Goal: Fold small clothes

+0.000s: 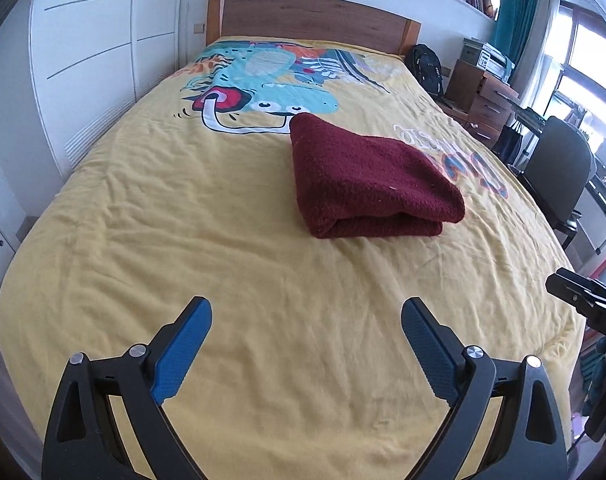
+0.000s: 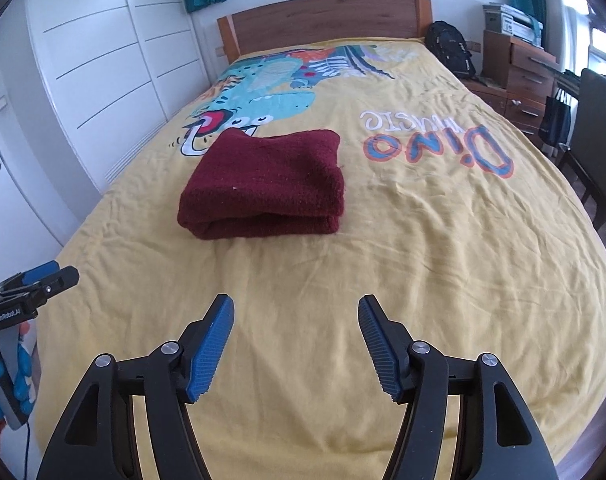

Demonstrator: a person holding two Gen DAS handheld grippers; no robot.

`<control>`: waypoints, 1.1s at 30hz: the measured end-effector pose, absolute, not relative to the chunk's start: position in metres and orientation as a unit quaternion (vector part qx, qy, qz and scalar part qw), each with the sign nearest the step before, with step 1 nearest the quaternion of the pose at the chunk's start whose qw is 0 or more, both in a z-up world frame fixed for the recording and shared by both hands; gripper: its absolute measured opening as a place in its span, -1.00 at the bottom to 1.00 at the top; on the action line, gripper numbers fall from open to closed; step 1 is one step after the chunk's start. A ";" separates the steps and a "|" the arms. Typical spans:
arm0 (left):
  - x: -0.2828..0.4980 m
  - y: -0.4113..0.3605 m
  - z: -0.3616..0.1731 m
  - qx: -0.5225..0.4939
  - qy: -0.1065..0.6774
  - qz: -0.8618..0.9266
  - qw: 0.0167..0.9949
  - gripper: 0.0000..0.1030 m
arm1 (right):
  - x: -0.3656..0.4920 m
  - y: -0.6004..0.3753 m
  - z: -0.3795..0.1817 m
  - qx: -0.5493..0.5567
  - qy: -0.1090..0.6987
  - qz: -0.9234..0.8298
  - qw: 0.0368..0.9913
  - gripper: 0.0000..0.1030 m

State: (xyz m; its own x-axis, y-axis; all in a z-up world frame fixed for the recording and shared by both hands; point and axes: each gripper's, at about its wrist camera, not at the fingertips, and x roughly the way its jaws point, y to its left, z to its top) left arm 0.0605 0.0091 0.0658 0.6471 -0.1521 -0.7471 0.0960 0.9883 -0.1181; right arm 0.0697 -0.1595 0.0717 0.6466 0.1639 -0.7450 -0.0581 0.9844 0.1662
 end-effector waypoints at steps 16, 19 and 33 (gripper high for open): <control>0.038 -0.008 0.046 -0.002 0.416 -0.057 0.908 0.97 | 0.039 -0.168 0.052 0.070 0.414 0.021 0.907 0.51; 0.033 -0.010 0.043 0.007 0.411 -0.050 0.910 0.97 | 0.034 -0.167 0.049 0.065 0.414 0.015 0.908 0.54; 0.026 -0.009 0.028 0.033 0.409 -0.016 0.912 0.97 | 0.021 -0.176 0.031 0.054 0.416 -0.021 0.908 0.99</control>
